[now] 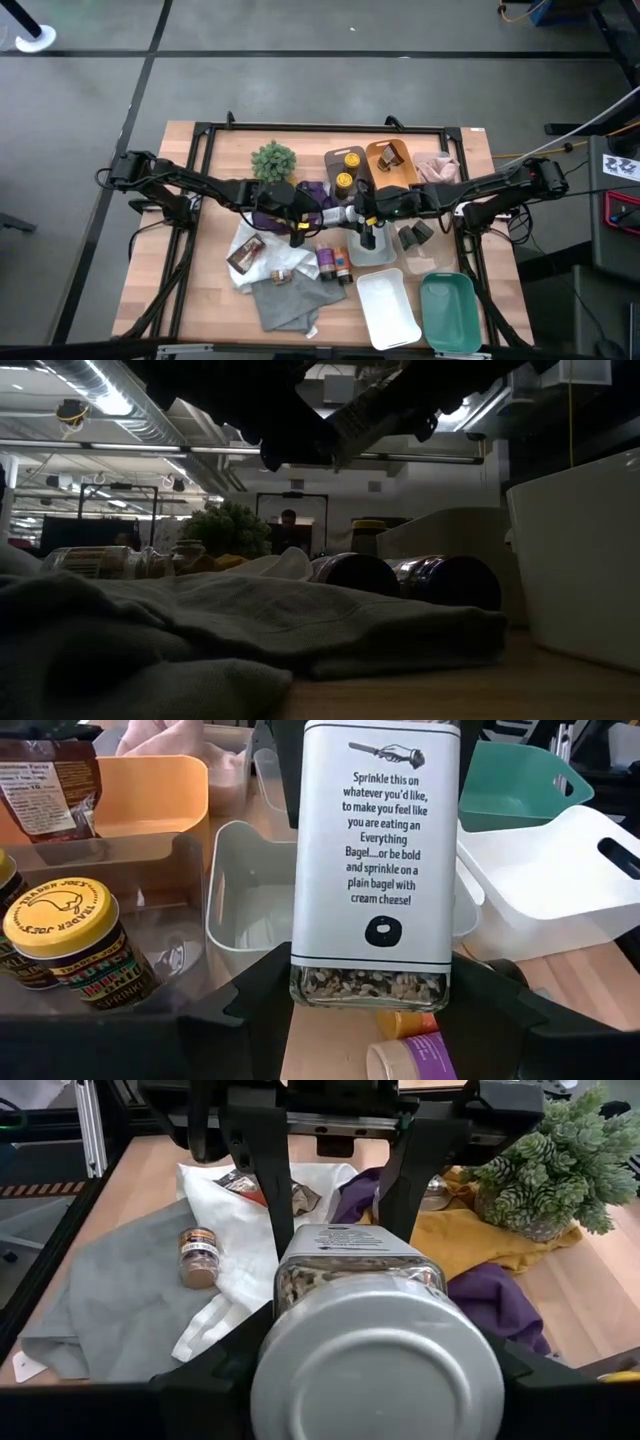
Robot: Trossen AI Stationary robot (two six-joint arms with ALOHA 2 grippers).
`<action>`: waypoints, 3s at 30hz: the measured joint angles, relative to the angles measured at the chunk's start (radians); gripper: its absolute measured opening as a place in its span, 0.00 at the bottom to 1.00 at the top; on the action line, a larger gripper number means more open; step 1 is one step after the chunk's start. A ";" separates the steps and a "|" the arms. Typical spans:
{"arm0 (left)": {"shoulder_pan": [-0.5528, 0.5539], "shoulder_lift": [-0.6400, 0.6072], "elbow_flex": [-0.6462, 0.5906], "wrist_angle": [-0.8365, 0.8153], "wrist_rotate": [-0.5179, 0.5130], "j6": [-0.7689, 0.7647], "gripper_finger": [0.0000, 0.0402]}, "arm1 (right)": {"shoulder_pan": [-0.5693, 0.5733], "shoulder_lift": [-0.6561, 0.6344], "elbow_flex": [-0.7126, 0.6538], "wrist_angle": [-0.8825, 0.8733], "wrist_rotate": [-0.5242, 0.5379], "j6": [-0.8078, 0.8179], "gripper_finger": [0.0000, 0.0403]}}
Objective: Sort spices by type
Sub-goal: Put the white seasoning bottle into the gray bin, then put the top brown seasoning bottle into the white bin
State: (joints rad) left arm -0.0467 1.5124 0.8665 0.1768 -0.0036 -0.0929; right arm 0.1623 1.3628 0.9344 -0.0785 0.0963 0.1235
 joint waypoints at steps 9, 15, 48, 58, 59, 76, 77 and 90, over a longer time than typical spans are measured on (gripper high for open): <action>0.001 0.000 -0.001 -0.002 -0.003 -0.060 0.51 | 0.000 0.000 0.000 -0.005 0.003 -0.004 0.50; 0.003 0.000 -0.005 -0.025 -0.010 -0.185 0.61 | 0.003 -0.036 0.027 -0.141 0.034 -0.034 0.50; 0.002 0.000 -0.002 -0.047 -0.007 -0.161 0.62 | 0.000 -0.050 -0.093 -0.550 0.044 0.009 0.52; 0.002 0.001 -0.001 -0.050 -0.007 -0.140 0.62 | 0.000 -0.050 -0.162 -0.501 0.051 0.007 0.51; 0.002 0.001 -0.001 -0.053 -0.007 -0.140 0.62 | 0.000 -0.050 -0.164 -0.494 0.051 0.005 0.52; 0.066 -0.040 -0.001 -0.151 -0.007 -0.141 0.62 | 0.000 -0.050 -0.112 -0.530 0.077 0.002 0.74; 0.075 -0.044 -0.001 -0.171 -0.007 -0.142 0.62 | 0.000 -0.050 -0.099 -0.546 0.077 0.002 0.74; 0.168 -0.136 -0.001 -0.617 -0.012 -0.194 0.62 | 0.000 -0.051 0.058 -0.763 0.077 0.001 0.74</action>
State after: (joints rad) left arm 0.1209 1.3762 0.8658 -0.4401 -0.0157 -0.2869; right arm 0.1627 1.3122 0.9922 -0.8410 0.1729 0.1249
